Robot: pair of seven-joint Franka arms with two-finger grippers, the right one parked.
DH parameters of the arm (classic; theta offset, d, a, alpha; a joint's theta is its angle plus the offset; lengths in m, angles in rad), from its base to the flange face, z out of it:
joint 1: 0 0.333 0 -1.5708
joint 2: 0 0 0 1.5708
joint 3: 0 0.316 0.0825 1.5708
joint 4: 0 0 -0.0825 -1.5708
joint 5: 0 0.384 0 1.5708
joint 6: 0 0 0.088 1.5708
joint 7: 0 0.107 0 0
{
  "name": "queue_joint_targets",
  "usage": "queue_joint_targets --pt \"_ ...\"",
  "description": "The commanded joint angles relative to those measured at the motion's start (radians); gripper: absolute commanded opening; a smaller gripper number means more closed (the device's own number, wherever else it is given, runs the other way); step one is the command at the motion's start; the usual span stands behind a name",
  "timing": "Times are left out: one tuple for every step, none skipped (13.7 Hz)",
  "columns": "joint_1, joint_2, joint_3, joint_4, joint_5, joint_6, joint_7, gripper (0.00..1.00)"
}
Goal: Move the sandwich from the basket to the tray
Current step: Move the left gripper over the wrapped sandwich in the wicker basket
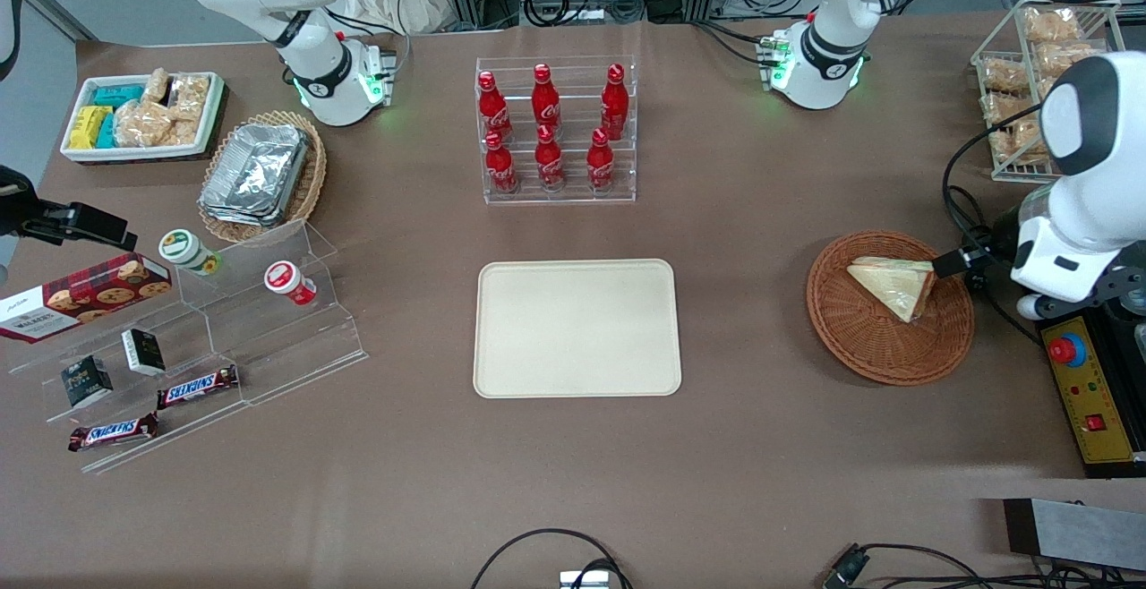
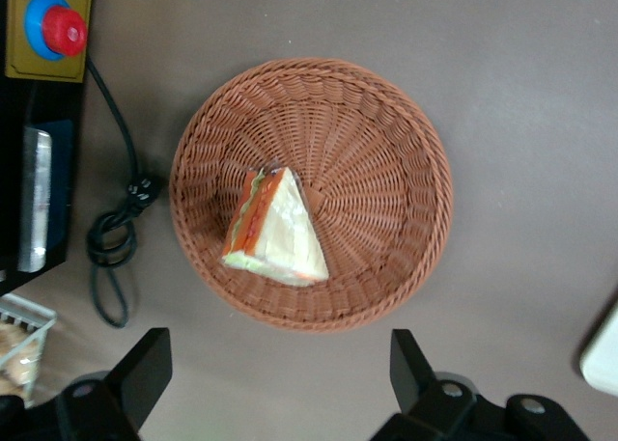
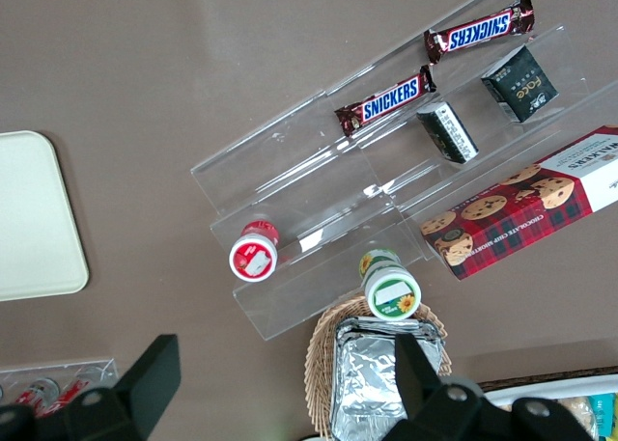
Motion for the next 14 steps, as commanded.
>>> queue_joint_targets --pt "0.000 -0.026 0.013 -0.110 0.002 0.107 -0.132 1.00" --pt "0.000 0.010 0.015 -0.131 0.002 0.160 -0.173 1.00" --pt "0.000 0.030 0.022 -0.167 0.002 0.229 -0.182 1.00" --pt "0.000 0.036 0.047 -0.205 0.002 0.280 -0.184 1.00" --pt "0.000 0.034 0.052 -0.243 0.002 0.311 -0.185 1.00" --pt "0.000 0.030 0.053 -0.286 0.002 0.349 -0.185 1.00" --pt "0.000 0.027 0.059 -0.324 0.002 0.387 -0.185 1.00" --pt "0.000 0.033 0.068 -0.334 0.002 0.401 -0.185 1.00" --pt "0.000 0.044 0.084 -0.334 0.002 0.404 -0.187 1.00" --pt "0.000 0.057 0.088 -0.333 -0.003 0.411 -0.187 1.00" --pt "0.000 0.076 0.090 -0.333 -0.009 0.427 -0.194 1.00" --pt "0.000 0.109 0.090 -0.328 -0.021 0.447 -0.225 1.00" --pt "0.000 0.143 0.090 -0.326 -0.054 0.495 -0.257 1.00" --pt "-0.001 0.162 0.088 -0.329 -0.071 0.533 -0.274 1.00"
